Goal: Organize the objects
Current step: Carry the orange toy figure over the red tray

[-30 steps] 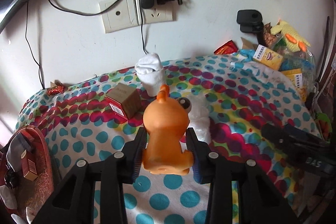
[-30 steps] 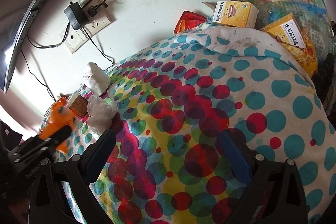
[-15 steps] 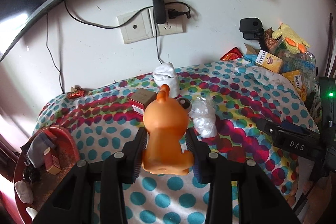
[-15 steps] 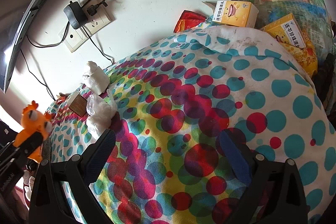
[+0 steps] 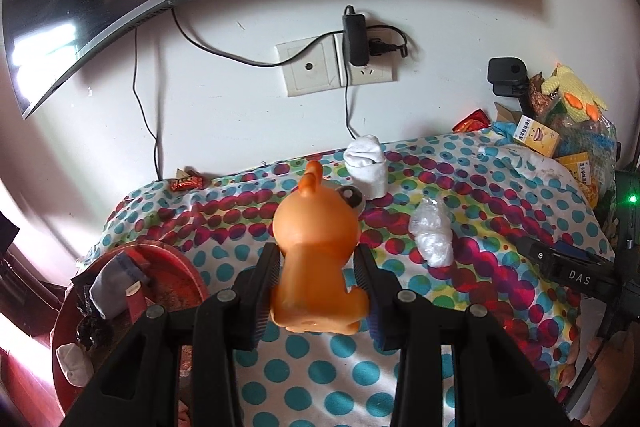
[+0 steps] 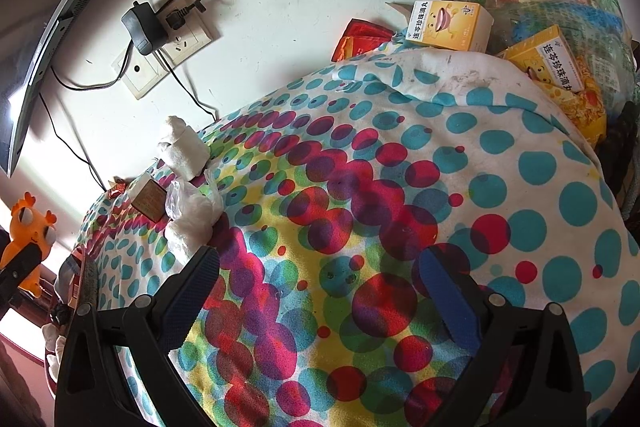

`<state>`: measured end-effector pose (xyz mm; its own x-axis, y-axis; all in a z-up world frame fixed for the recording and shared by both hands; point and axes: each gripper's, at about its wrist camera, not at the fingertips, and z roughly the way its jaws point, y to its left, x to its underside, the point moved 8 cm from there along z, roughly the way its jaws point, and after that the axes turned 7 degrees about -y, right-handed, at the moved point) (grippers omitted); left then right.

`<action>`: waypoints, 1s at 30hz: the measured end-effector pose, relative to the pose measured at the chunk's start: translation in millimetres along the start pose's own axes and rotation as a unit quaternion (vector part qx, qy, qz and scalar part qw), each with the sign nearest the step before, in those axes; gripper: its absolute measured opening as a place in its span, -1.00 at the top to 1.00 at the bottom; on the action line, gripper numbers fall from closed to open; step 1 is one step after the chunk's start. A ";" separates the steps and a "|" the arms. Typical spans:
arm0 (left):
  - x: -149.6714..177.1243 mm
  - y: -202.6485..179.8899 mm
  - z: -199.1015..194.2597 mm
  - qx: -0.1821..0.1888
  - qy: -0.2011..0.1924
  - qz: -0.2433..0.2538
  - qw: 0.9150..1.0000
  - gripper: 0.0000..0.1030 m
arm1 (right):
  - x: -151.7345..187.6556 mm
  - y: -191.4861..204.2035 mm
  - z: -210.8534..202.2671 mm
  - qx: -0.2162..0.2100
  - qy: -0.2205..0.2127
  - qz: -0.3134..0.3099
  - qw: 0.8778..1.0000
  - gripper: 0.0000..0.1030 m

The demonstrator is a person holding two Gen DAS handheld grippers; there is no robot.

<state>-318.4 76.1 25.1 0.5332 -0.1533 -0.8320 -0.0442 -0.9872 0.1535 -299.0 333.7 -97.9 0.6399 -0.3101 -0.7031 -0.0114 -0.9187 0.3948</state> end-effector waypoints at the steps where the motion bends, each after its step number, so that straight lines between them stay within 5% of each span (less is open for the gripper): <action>1: -0.1 3.4 -0.9 -0.002 -0.001 -0.002 1.000 0.25 | 0.1 0.0 0.0 0.000 0.000 0.000 1.000 -0.95; 11: 9.8 70.4 -16.6 -0.026 0.004 -0.035 0.999 0.23 | 1.2 0.8 0.2 0.000 0.000 0.000 1.000 -0.96; 20: 46.7 181.0 -48.0 -0.074 0.017 -0.071 0.995 0.22 | 3.4 2.8 0.1 -0.001 0.001 -0.001 1.000 -0.98; 30: 102.2 292.7 -76.0 -0.126 0.044 -0.153 0.979 0.21 | 4.4 3.7 0.5 -0.001 0.001 -0.001 1.000 -0.99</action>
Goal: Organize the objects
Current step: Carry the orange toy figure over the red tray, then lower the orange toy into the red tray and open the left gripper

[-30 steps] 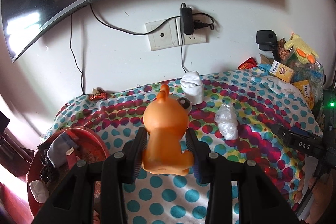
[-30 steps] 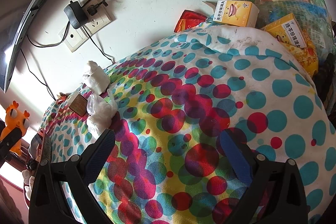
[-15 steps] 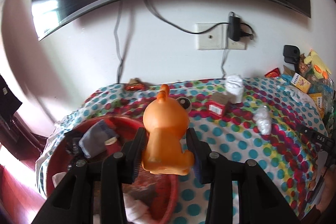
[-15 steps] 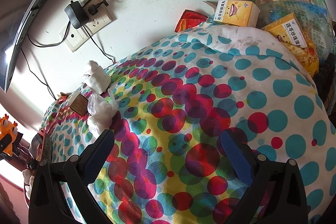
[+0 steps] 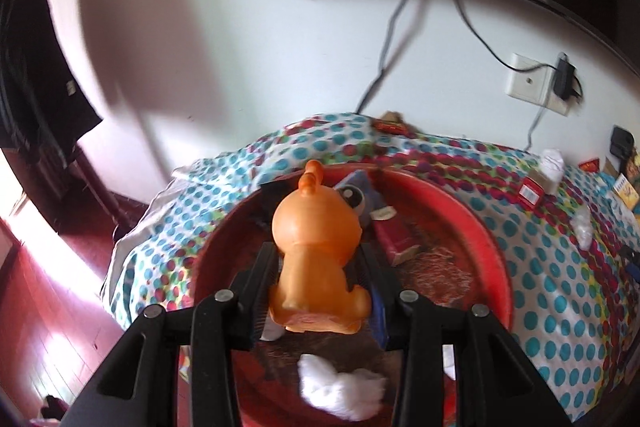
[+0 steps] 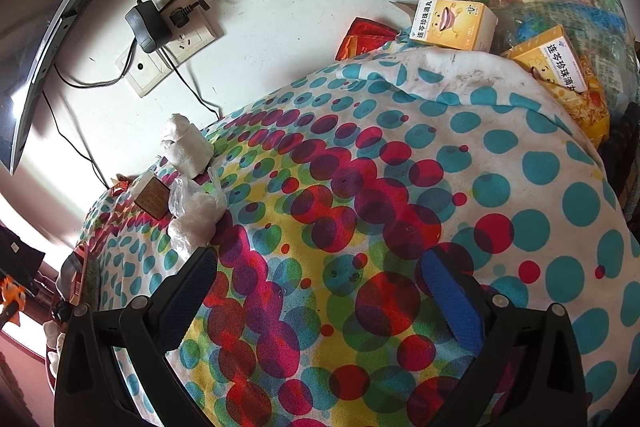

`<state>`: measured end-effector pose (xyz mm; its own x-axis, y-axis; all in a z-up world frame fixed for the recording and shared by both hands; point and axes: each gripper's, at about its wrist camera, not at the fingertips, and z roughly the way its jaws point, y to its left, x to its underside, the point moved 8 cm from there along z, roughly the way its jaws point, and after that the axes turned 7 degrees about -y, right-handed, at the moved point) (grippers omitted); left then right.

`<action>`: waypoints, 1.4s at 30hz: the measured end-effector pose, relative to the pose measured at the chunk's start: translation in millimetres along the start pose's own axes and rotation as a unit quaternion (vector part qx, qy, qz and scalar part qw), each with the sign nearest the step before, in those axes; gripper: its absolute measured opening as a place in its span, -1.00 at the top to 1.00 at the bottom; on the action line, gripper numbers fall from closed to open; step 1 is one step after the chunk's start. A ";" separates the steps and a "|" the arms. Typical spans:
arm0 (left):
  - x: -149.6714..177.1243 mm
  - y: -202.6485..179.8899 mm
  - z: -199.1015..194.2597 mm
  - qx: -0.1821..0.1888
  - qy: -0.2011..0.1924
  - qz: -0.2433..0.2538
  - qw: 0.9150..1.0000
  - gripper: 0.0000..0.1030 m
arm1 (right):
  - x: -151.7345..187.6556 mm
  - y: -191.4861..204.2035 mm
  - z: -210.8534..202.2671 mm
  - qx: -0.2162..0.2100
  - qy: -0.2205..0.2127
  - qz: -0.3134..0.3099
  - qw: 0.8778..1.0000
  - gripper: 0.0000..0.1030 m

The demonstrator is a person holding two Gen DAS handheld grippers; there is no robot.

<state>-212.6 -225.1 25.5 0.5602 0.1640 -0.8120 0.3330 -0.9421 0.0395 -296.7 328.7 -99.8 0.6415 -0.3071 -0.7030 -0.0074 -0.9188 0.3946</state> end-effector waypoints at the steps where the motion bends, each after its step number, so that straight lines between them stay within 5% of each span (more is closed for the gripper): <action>1: 0.6 7.7 1.6 -0.003 0.003 -0.009 1.000 0.21 | 0.1 0.0 0.1 0.000 0.000 0.000 1.000 -1.00; 12: 27.8 40.6 16.3 -0.017 0.030 -0.040 0.999 0.20 | 2.5 2.1 0.8 0.001 0.001 -0.002 1.000 -1.00; 25: 51.3 -11.7 43.5 0.018 0.061 -0.010 0.998 0.19 | 2.5 2.0 1.3 0.001 0.001 -0.002 1.000 -1.00; 42: 73.7 -16.3 79.6 -0.008 0.098 0.015 0.995 0.17 | 3.3 2.4 1.6 0.001 0.002 -0.003 1.000 -1.00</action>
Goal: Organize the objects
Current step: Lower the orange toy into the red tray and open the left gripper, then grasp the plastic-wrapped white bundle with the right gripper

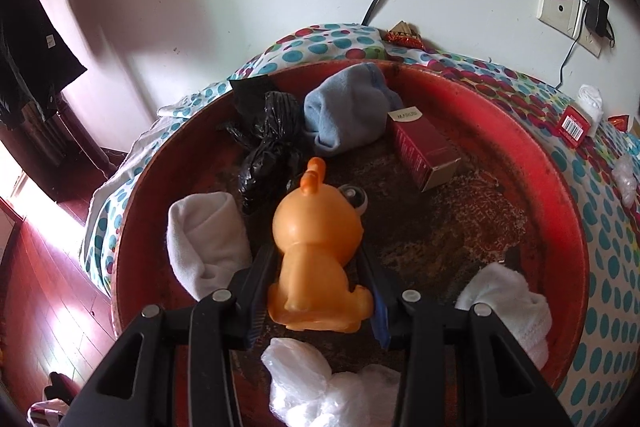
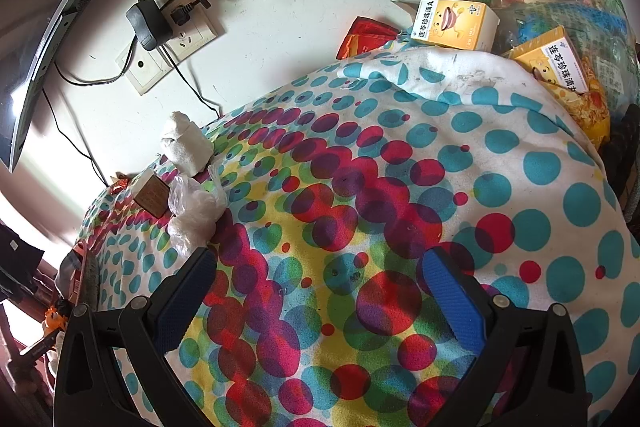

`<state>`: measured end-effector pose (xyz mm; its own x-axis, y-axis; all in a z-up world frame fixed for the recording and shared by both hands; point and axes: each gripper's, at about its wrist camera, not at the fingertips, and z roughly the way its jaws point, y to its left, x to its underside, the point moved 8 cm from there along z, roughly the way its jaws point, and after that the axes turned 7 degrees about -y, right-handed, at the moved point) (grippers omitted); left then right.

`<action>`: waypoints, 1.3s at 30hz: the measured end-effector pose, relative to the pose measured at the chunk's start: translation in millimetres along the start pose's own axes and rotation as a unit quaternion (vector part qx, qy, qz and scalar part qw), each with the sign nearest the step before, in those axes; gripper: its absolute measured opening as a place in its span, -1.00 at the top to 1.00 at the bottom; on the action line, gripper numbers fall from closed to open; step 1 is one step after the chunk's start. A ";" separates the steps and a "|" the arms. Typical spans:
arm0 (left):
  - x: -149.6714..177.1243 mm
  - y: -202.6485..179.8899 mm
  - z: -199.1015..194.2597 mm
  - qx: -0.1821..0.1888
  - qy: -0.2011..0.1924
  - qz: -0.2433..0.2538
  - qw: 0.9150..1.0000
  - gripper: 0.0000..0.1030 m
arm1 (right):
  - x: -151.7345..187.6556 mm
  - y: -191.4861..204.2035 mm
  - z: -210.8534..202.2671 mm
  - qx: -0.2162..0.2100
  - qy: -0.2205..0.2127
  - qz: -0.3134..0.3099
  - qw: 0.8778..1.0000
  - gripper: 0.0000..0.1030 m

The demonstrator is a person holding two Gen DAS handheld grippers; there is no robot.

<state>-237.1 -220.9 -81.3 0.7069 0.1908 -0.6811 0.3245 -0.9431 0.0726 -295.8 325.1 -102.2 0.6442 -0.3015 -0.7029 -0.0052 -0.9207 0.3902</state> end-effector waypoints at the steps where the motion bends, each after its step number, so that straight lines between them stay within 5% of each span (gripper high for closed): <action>1: 0.6 0.1 0.9 -0.001 0.002 0.001 1.000 0.17 | 0.0 0.1 0.1 0.000 0.000 0.000 1.000 -1.00; 10: 3.8 -2.4 -0.6 -0.004 -0.009 0.014 1.000 -0.09 | 0.2 -0.4 0.4 0.001 0.001 -0.002 1.000 -1.00; 16: -21.0 2.2 -40.0 0.012 -0.075 -0.009 0.997 -0.11 | 0.2 -0.4 0.6 0.001 0.001 -0.002 1.000 -1.00; 22: -36.4 3.9 -130.7 0.049 -0.185 -0.028 0.981 -0.15 | 0.4 -0.6 0.9 0.001 0.002 -0.002 1.000 -1.00; 30: 54.4 -42.0 -176.4 0.108 -0.190 -0.014 0.976 -0.19 | 1.8 0.0 2.6 0.015 0.010 -0.017 1.000 -1.00; 33: 85.8 -71.9 -171.5 0.131 -0.179 -0.005 0.975 -0.19 | 6.5 6.0 7.1 0.058 0.029 -0.051 0.997 -1.00; 39: 118.5 -111.7 -170.5 0.159 -0.187 0.056 0.968 -0.19 | 18.7 56.0 17.2 0.072 0.037 -0.104 0.991 -1.00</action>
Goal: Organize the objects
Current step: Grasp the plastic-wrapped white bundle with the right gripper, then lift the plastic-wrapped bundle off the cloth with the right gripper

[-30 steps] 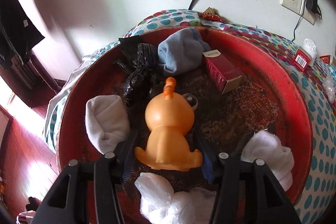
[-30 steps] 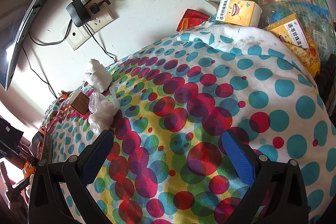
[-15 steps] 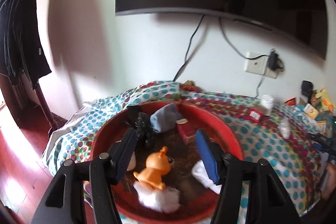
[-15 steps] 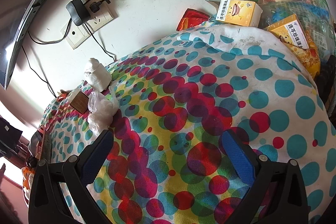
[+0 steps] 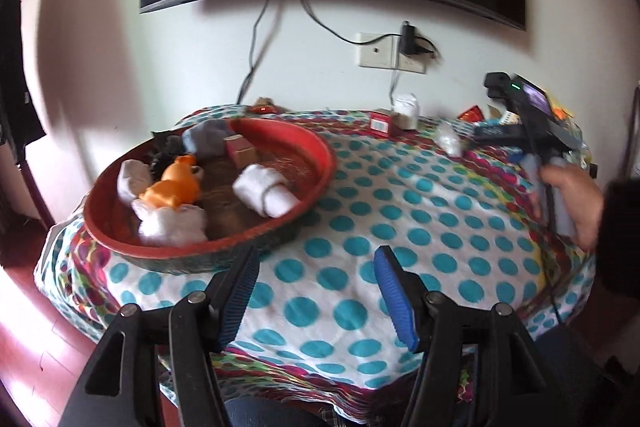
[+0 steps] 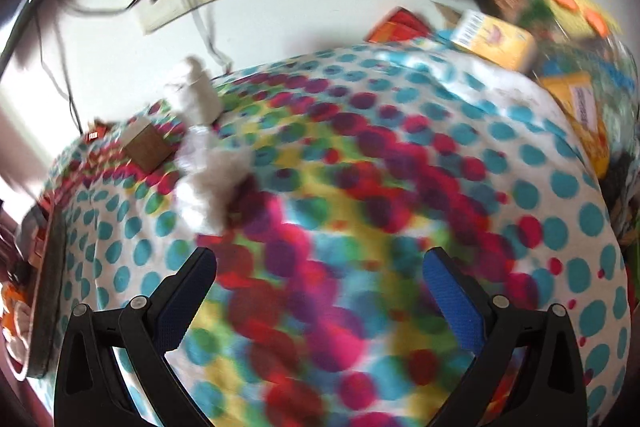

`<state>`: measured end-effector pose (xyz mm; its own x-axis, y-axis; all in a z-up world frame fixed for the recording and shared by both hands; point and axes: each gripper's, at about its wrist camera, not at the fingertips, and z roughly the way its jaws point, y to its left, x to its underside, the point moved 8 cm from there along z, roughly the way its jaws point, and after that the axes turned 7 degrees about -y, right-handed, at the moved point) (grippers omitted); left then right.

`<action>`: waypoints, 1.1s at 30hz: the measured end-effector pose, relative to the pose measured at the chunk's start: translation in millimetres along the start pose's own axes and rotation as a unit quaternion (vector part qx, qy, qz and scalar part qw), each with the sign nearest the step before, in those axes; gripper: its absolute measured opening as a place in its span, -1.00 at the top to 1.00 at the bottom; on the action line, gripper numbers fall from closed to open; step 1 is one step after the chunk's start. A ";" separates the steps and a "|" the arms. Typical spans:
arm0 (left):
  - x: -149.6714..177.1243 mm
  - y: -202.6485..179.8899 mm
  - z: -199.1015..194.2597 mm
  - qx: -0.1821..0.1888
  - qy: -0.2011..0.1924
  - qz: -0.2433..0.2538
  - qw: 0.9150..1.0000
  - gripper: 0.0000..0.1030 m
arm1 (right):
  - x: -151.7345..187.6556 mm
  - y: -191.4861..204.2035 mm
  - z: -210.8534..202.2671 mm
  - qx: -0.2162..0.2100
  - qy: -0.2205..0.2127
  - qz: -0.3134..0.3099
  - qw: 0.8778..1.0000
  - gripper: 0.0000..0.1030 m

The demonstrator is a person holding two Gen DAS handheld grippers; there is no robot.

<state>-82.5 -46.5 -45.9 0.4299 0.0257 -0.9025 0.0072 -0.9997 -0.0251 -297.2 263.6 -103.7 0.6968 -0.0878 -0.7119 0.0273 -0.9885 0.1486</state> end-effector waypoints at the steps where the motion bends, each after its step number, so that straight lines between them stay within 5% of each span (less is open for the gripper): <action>1: 1.5 -2.0 -0.1 0.006 0.000 -0.004 1.000 -0.19 | -2.1 8.9 2.4 0.002 -0.002 -0.009 1.000 -1.00; 8: 5.1 9.6 1.2 0.007 0.006 -0.035 0.999 -0.19 | -19.0 62.2 39.0 0.030 0.008 -0.051 0.998 -0.90; 10: 5.9 16.0 3.3 0.006 0.011 -0.052 0.999 -0.19 | -20.8 68.6 47.1 0.031 0.011 -0.060 0.998 -0.38; 13: 7.8 21.2 5.8 0.004 0.018 -0.062 0.998 -0.19 | -21.0 71.7 56.7 0.039 0.019 -0.069 0.997 0.10; 16: 9.5 20.6 6.4 0.004 0.022 -0.064 0.998 -0.19 | -22.6 71.1 58.9 0.040 0.016 -0.073 0.996 0.27; 25: 11.8 8.3 3.4 0.001 0.019 -0.038 0.999 -0.19 | -18.8 34.5 46.5 0.073 0.012 -0.084 0.994 0.31; 33: 14.9 -8.4 -2.5 0.002 0.016 -0.013 1.000 -0.19 | -17.0 -30.7 -4.3 0.119 0.000 -0.101 0.988 0.32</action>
<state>-73.9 -37.7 -58.0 0.4591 0.0506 -0.8870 0.0155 -0.9987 -0.0490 -306.7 296.0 -93.2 0.6942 0.1139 -0.7107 -0.0037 -0.9868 -0.1618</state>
